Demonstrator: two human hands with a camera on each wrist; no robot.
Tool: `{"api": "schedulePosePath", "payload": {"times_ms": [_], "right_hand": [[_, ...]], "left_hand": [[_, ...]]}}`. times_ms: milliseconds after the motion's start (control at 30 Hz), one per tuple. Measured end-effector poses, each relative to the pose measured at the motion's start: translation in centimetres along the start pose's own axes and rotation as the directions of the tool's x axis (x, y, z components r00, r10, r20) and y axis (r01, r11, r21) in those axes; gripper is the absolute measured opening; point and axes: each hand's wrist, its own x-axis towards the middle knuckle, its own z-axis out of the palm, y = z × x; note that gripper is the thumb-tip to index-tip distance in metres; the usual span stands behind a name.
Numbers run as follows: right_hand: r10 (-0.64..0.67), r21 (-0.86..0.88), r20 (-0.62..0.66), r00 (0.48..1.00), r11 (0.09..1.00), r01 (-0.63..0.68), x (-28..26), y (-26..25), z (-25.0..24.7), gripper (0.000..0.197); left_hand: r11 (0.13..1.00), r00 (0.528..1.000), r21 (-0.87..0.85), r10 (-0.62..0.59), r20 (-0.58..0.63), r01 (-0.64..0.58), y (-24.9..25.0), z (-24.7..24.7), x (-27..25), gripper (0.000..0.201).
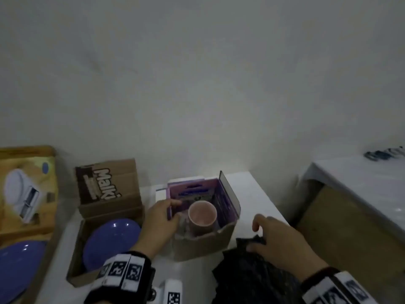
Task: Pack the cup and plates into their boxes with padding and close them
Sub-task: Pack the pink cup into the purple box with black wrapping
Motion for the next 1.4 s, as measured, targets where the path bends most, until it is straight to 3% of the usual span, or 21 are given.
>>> {"api": "schedulePosePath", "payload": {"times_ms": [100, 200, 267, 367, 433, 467, 567, 667, 733, 800, 867, 933, 1000, 1100, 1167, 1233, 1333, 1400], "right_hand": [[0.096, 0.000, 0.240, 0.966, 0.995, -0.099, -0.8, 0.6, 3.0, 0.059], [0.111, 0.082, 0.326, 0.939, 0.986, -0.145, -1.8, 1.3, 6.2, 0.081], [0.113, 0.045, 0.322, 0.940, 0.990, -0.135, -2.3, 1.3, 7.8, 0.080], [0.094, 0.013, 0.177, 0.980, 0.995, -0.098, -2.8, 1.3, 9.0, 0.047], [0.065, 0.087, 0.107, 0.992, 0.993, -0.074, -2.9, 1.5, 8.9, 0.017], [0.052, 0.154, 0.104, 0.993, 0.986, -0.068, -2.8, 1.6, 8.5, 0.011], [0.025, 0.402, 0.015, 1.000, 0.915, -0.029, -1.7, 1.6, 6.2, 0.023], [0.038, 0.582, -0.169, 0.985, 0.810, 0.069, 0.3, 1.2, 3.3, 0.037], [0.073, 0.672, -0.290, 0.954, 0.725, 0.149, 1.7, 0.5, 1.9, 0.051], [0.157, 0.690, -0.434, 0.887, 0.691, 0.215, 3.1, -0.3, 1.1, 0.055], [0.164, 0.604, -0.587, 0.793, 0.741, 0.293, 4.0, -1.6, 0.6, 0.048], [0.018, 0.446, -0.649, 0.761, 0.819, 0.361, 4.9, -2.4, 1.2, 0.035], [-0.188, 0.222, -0.549, 0.814, 0.907, 0.359, 5.5, -2.7, 2.8, 0.041], [-0.354, -0.150, -0.226, 0.908, 0.933, 0.327, 6.0, -2.2, 5.6, 0.065], [-0.400, -0.271, -0.140, 0.906, 0.895, 0.354, 6.5, -1.9, 6.0, 0.051], [-0.440, -0.287, -0.144, 0.886, 0.875, 0.389, 7.3, -2.0, 5.2, 0.031], [-0.384, -0.104, -0.088, 0.919, 0.921, 0.375, 8.1, -2.7, 2.2, 0.019], [-0.273, 0.005, -0.207, 0.939, 0.960, 0.280, 8.1, -3.2, 0.4, 0.016]], "left_hand": [[0.997, 1.000, 0.078, -0.003, 0.024, 0.001, -1.3, 1.3, 0.6, 0.048], [0.995, 0.995, 0.067, -0.076, 0.066, 0.071, -1.2, 2.9, 0.4, 0.068], [0.995, 0.996, 0.071, -0.069, 0.050, 0.065, -1.3, 3.8, 0.4, 0.072], [0.996, 0.995, 0.023, -0.092, 0.034, 0.091, -1.5, 4.3, 0.3, 0.074], [0.996, 0.995, 0.008, -0.089, 0.046, 0.088, -1.7, 4.3, 0.3, 0.078], [0.996, 0.995, 0.008, -0.084, 0.050, 0.083, -1.8, 4.3, 0.2, 0.079], [0.998, 0.997, -0.001, -0.060, 0.058, 0.060, -2.1, 4.3, 0.3, 0.081], [0.999, 0.999, -0.045, -0.010, 0.046, 0.012, -2.6, 4.3, 0.5, 0.084], [0.997, 0.999, -0.075, 0.023, 0.035, -0.020, -2.9, 4.3, 0.7, 0.085], [0.994, 0.998, -0.103, 0.028, 0.051, -0.022, -2.9, 4.1, 0.6, 0.086], [0.996, 0.997, -0.093, 0.016, 0.072, -0.009, -2.8, 4.2, 0.4, 0.085], [0.998, 0.998, -0.065, -0.021, 0.065, 0.025, -2.7, 4.3, 0.2, 0.079], [0.998, 0.998, -0.059, -0.030, 0.052, 0.033, -2.6, 4.4, 0.2, 0.077], [0.999, 0.998, -0.019, -0.047, 0.053, 0.048, -2.4, 4.5, 0.2, 0.075], [0.999, 0.997, 0.000, -0.050, 0.059, 0.050, -2.3, 4.5, 0.1, 0.073], [0.999, 0.997, 0.011, -0.050, 0.062, 0.049, -2.2, 4.5, 0.1, 0.073], [0.999, 0.997, -0.023, -0.034, 0.069, 0.036, -2.1, 4.2, 0.1, 0.074], [1.000, 0.998, -0.001, -0.028, 0.048, 0.028, -1.8, 3.9, 0.0, 0.072]]}}
